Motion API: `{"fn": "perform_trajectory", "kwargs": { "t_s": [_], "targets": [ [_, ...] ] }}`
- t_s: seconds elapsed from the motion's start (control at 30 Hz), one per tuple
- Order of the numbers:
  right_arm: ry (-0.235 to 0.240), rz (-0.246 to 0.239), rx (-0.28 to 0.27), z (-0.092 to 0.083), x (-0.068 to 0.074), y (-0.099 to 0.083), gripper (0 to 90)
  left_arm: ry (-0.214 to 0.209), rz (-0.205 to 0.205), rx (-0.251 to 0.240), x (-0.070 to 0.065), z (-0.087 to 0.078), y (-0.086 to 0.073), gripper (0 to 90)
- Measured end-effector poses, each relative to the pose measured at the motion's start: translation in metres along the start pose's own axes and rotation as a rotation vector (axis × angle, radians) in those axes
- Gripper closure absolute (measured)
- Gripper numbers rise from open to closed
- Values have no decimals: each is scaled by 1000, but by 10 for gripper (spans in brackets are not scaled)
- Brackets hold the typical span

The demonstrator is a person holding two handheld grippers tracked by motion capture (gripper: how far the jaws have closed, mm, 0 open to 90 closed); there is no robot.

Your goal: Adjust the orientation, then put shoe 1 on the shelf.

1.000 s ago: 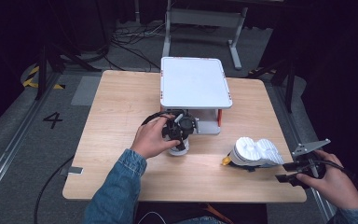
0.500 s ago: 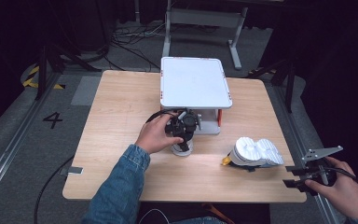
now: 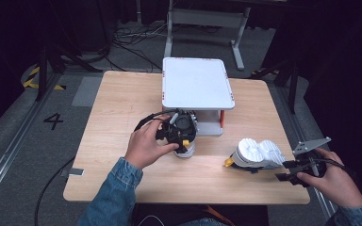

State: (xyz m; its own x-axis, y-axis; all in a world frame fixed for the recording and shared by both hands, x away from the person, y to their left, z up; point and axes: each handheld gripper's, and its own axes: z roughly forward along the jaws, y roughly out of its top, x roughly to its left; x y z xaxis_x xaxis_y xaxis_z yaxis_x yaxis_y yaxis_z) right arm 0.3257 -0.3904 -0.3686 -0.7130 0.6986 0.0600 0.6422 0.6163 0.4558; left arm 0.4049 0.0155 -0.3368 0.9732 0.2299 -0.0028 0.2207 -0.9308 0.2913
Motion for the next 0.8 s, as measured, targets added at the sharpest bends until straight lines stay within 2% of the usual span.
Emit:
{"fn": "perform_trajectory", "kwargs": {
  "t_s": [0.1,0.2,0.23,0.3,0.33,0.37,0.43,0.47,0.53,0.57,0.63,0.7,0.8],
  "targets": [
    [9,-15,-2,3,0,5,395,-16,14,41,-11,8,-2,554],
    [14,-23,0,4,0,8,395,-31,7,86,-16,22,-4,593],
    [15,-24,0,4,0,8,395,-36,12,89,-15,25,-5,591],
    [14,-27,-1,4,0,8,395,-44,-3,106,-13,35,-5,590],
    [14,-26,-3,4,0,9,395,-47,-6,100,-13,40,-5,592],
    [13,-27,-5,3,0,9,396,-51,10,96,-13,44,-3,604],
    [13,-27,-9,3,0,10,396,7,61,64,-14,52,3,674],
    [13,-28,-7,3,0,10,396,12,69,53,-14,55,4,709],
    [10,-27,-4,3,0,9,396,49,81,56,-12,63,9,732],
    [10,-26,-3,4,0,8,396,70,79,59,-9,67,11,745],
    [10,-25,-2,3,0,7,396,74,85,59,-6,69,12,758],
    [1,-20,-9,1,0,6,398,113,61,61,3,73,12,782],
    [1,-16,-3,1,0,4,398,107,36,45,9,71,11,818]
  ]
}}
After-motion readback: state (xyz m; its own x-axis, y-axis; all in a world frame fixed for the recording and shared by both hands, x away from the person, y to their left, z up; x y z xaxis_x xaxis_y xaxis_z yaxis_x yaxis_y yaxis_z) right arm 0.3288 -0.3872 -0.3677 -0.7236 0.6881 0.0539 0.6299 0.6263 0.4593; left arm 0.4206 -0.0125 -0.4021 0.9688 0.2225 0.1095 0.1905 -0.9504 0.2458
